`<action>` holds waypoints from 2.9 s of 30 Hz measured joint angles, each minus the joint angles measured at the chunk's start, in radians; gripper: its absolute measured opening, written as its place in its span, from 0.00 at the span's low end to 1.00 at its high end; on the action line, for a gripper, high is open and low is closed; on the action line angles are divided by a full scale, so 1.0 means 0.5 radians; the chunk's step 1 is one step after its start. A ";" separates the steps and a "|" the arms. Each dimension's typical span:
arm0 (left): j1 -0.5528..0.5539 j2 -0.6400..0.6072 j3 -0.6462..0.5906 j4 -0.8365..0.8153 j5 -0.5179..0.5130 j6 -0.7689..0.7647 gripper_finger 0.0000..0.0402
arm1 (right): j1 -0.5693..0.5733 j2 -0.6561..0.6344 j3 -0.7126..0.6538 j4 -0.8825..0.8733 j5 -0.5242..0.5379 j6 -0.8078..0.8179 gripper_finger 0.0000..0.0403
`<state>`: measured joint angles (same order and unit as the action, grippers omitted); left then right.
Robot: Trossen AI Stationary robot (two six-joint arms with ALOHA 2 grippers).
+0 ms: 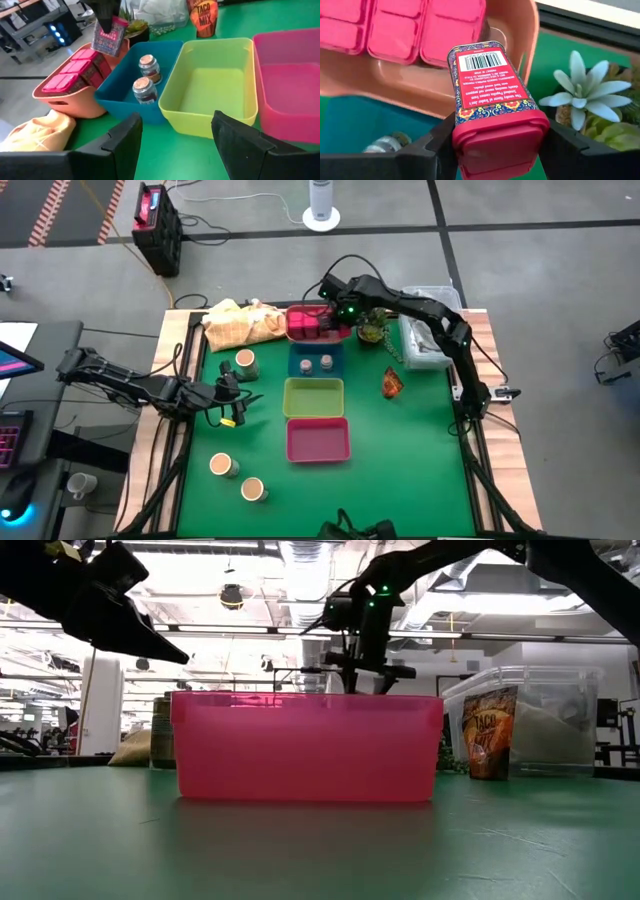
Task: Sort spices by type
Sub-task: Put the red seasoning can into the orange bin
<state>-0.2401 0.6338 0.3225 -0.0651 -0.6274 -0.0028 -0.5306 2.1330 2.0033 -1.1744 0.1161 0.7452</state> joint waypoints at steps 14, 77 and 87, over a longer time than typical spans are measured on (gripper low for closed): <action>-0.002 0.000 0.000 0.023 0.143 -0.090 0.56 | -0.046 -0.002 0.000 0.009 -0.223 0.478 0.59; -0.002 0.000 0.000 -0.101 0.197 0.013 0.56 | 0.399 -0.012 -0.001 0.041 0.685 -2.693 0.59; -0.002 0.000 0.000 -0.105 0.198 -0.010 0.56 | 0.332 0.126 -0.022 0.103 0.579 -2.742 0.59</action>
<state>-0.2411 0.6338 0.3225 -0.1177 -0.5285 -0.0078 -0.3645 2.1961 1.9923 -1.1228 0.4057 -0.6259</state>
